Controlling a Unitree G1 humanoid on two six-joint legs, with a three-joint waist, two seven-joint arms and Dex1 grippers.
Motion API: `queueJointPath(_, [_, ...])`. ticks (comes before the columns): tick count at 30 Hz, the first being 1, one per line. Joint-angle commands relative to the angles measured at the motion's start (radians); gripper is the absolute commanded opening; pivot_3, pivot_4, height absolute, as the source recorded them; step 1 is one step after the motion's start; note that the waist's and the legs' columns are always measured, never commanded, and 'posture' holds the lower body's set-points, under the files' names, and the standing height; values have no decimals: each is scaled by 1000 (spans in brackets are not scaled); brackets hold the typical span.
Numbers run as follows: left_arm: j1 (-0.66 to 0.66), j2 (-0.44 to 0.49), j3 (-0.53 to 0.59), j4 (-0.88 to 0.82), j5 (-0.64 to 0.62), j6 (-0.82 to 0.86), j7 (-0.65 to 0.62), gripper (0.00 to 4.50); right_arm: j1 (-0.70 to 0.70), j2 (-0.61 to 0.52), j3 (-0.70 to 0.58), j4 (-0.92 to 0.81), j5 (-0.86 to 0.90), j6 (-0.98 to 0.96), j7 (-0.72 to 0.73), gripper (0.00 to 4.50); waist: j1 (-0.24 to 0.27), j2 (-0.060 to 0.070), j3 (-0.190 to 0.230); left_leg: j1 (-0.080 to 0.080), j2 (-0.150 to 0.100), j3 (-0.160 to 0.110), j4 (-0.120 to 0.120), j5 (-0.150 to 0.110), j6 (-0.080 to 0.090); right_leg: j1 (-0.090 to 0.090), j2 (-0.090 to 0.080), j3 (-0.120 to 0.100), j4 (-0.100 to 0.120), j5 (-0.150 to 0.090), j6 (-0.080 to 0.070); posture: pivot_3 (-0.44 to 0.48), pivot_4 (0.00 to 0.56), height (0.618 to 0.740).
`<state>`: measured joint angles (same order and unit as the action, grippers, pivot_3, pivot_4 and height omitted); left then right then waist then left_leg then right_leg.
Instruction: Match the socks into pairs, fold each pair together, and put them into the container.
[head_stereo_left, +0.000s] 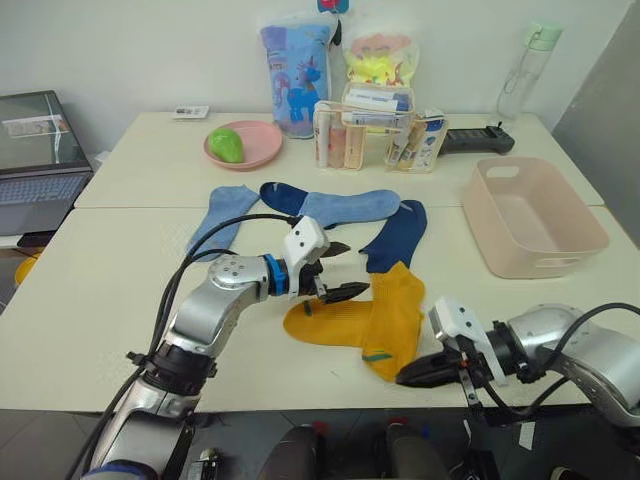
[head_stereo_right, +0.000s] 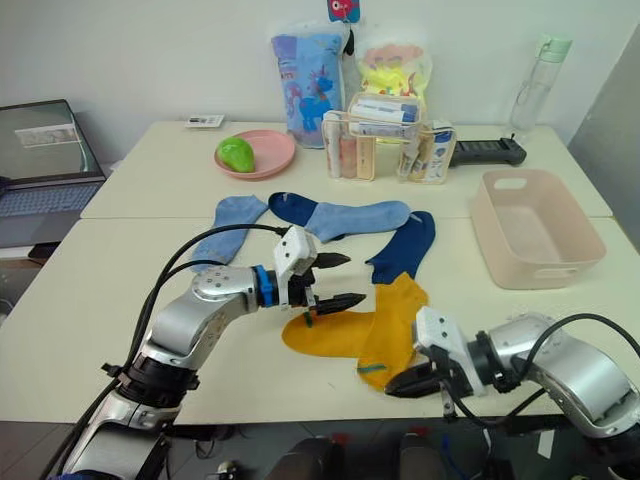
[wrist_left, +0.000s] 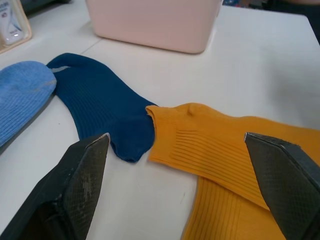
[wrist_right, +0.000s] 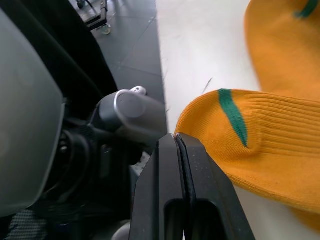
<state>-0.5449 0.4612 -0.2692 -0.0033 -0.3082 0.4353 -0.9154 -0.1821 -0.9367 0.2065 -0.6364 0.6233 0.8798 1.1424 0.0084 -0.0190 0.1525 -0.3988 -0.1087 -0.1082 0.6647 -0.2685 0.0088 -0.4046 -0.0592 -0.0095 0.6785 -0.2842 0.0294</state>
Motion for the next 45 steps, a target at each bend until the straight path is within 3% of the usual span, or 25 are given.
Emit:
queueJointPath(1, [-58, -48, -40, 101, 59, -66, -19, 4500, 42, -54, -13, -63, 11, -11, 15, 28, 3, 0, 0, 0, 0, 0, 0, 0, 0, 0, 0, 0, 0, 0, 0, 0, 150, 740])
queueJointPath(15, [-158, -165, -136, 369, 210, -89, -69, 4500, 32, -23, 8, -57, -11, -32, -68, 28, 9, -3, 2, -1, 0, 0, 1, 0, 0, 0, 0, 0, 0, 0, 0, 0, 150, 740])
queueJointPath(19, [-143, -178, -114, 348, 184, -73, -107, 3599, 27, -24, 6, -55, -8, -33, -72, 0, 9, -3, 2, -1, 0, 0, 1, 0, 0, 0, 0, 0, 0, 0, 0, 0, 150, 740])
queueJointPath(30, [-110, -154, -92, 302, 186, -77, -138, 14, 7, -15, 10, -46, -8, -32, -81, 0, 9, -3, 2, -1, 0, 0, 2, 0, 0, 0, 0, 0, 1, 0, 0, 0, 150, 740])
queueJointPath(39, [-132, -189, -17, 282, 148, -144, -117, 14, -48, 34, 2, 0, -10, -39, -99, 0, 9, -3, 2, -1, 0, 0, 2, 0, 0, 0, 0, 0, 1, 0, 0, 0, 150, 740])
queueJointPath(45, [-184, -215, 3, 312, 125, -151, -137, 14, -169, 149, 13, 97, -18, -63, -122, 0, 8, -3, 2, -1, 0, 0, 2, 0, 0, 0, 0, -1, 1, 0, 0, 0, 150, 740])
